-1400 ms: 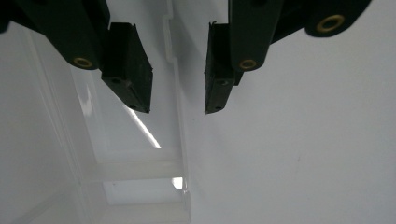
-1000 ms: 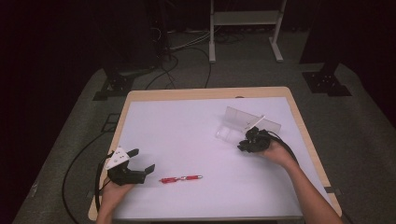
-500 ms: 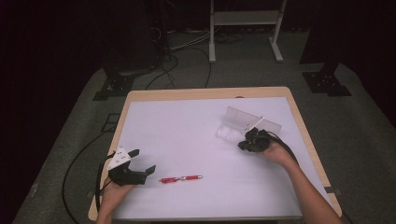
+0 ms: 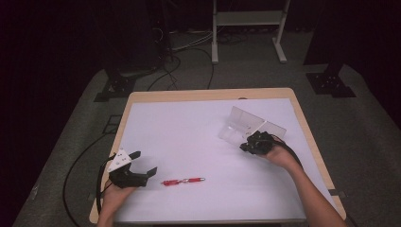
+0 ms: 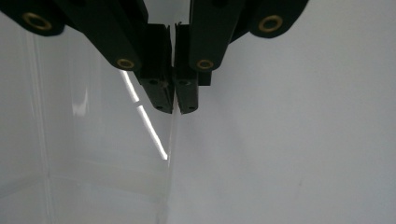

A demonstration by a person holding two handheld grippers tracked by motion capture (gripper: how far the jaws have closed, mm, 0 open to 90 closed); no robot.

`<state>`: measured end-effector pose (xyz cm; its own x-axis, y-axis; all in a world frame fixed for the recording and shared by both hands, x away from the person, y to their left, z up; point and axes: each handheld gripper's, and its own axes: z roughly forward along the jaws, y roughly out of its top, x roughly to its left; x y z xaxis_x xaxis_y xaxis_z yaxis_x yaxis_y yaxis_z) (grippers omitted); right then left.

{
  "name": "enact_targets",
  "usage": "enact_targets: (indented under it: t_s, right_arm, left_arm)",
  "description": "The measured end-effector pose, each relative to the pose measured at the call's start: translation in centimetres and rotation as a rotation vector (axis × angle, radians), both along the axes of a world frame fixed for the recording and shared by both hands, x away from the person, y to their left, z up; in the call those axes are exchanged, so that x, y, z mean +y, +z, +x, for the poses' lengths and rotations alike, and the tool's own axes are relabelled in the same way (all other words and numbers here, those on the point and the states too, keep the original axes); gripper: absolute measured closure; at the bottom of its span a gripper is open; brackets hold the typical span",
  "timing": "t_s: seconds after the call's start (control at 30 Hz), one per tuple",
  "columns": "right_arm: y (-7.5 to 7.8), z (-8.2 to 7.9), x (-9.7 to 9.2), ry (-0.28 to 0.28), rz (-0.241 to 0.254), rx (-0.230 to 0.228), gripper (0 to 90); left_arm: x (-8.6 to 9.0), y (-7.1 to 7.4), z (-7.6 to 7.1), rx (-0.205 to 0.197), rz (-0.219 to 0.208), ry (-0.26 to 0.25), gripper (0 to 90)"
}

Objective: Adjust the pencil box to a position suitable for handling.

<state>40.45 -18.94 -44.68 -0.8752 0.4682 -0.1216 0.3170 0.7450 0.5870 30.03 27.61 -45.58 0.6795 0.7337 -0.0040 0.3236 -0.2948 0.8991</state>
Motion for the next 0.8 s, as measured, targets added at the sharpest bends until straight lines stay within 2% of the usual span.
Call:
enact_targets:
  t_s: [0.3,0.8]
  right_arm:
    - [1.3,-1.7,1.5,0.083,0.011,-0.026,86.6]
    - [1.7,-3.6,6.2,0.236,0.03,-0.004,86.5]
  left_arm:
    - [0.0,0.1,0.0,-0.003,0.0,-0.001,4.6]
    - [0.1,0.1,-0.1,-0.003,-0.006,-0.002,4.6]
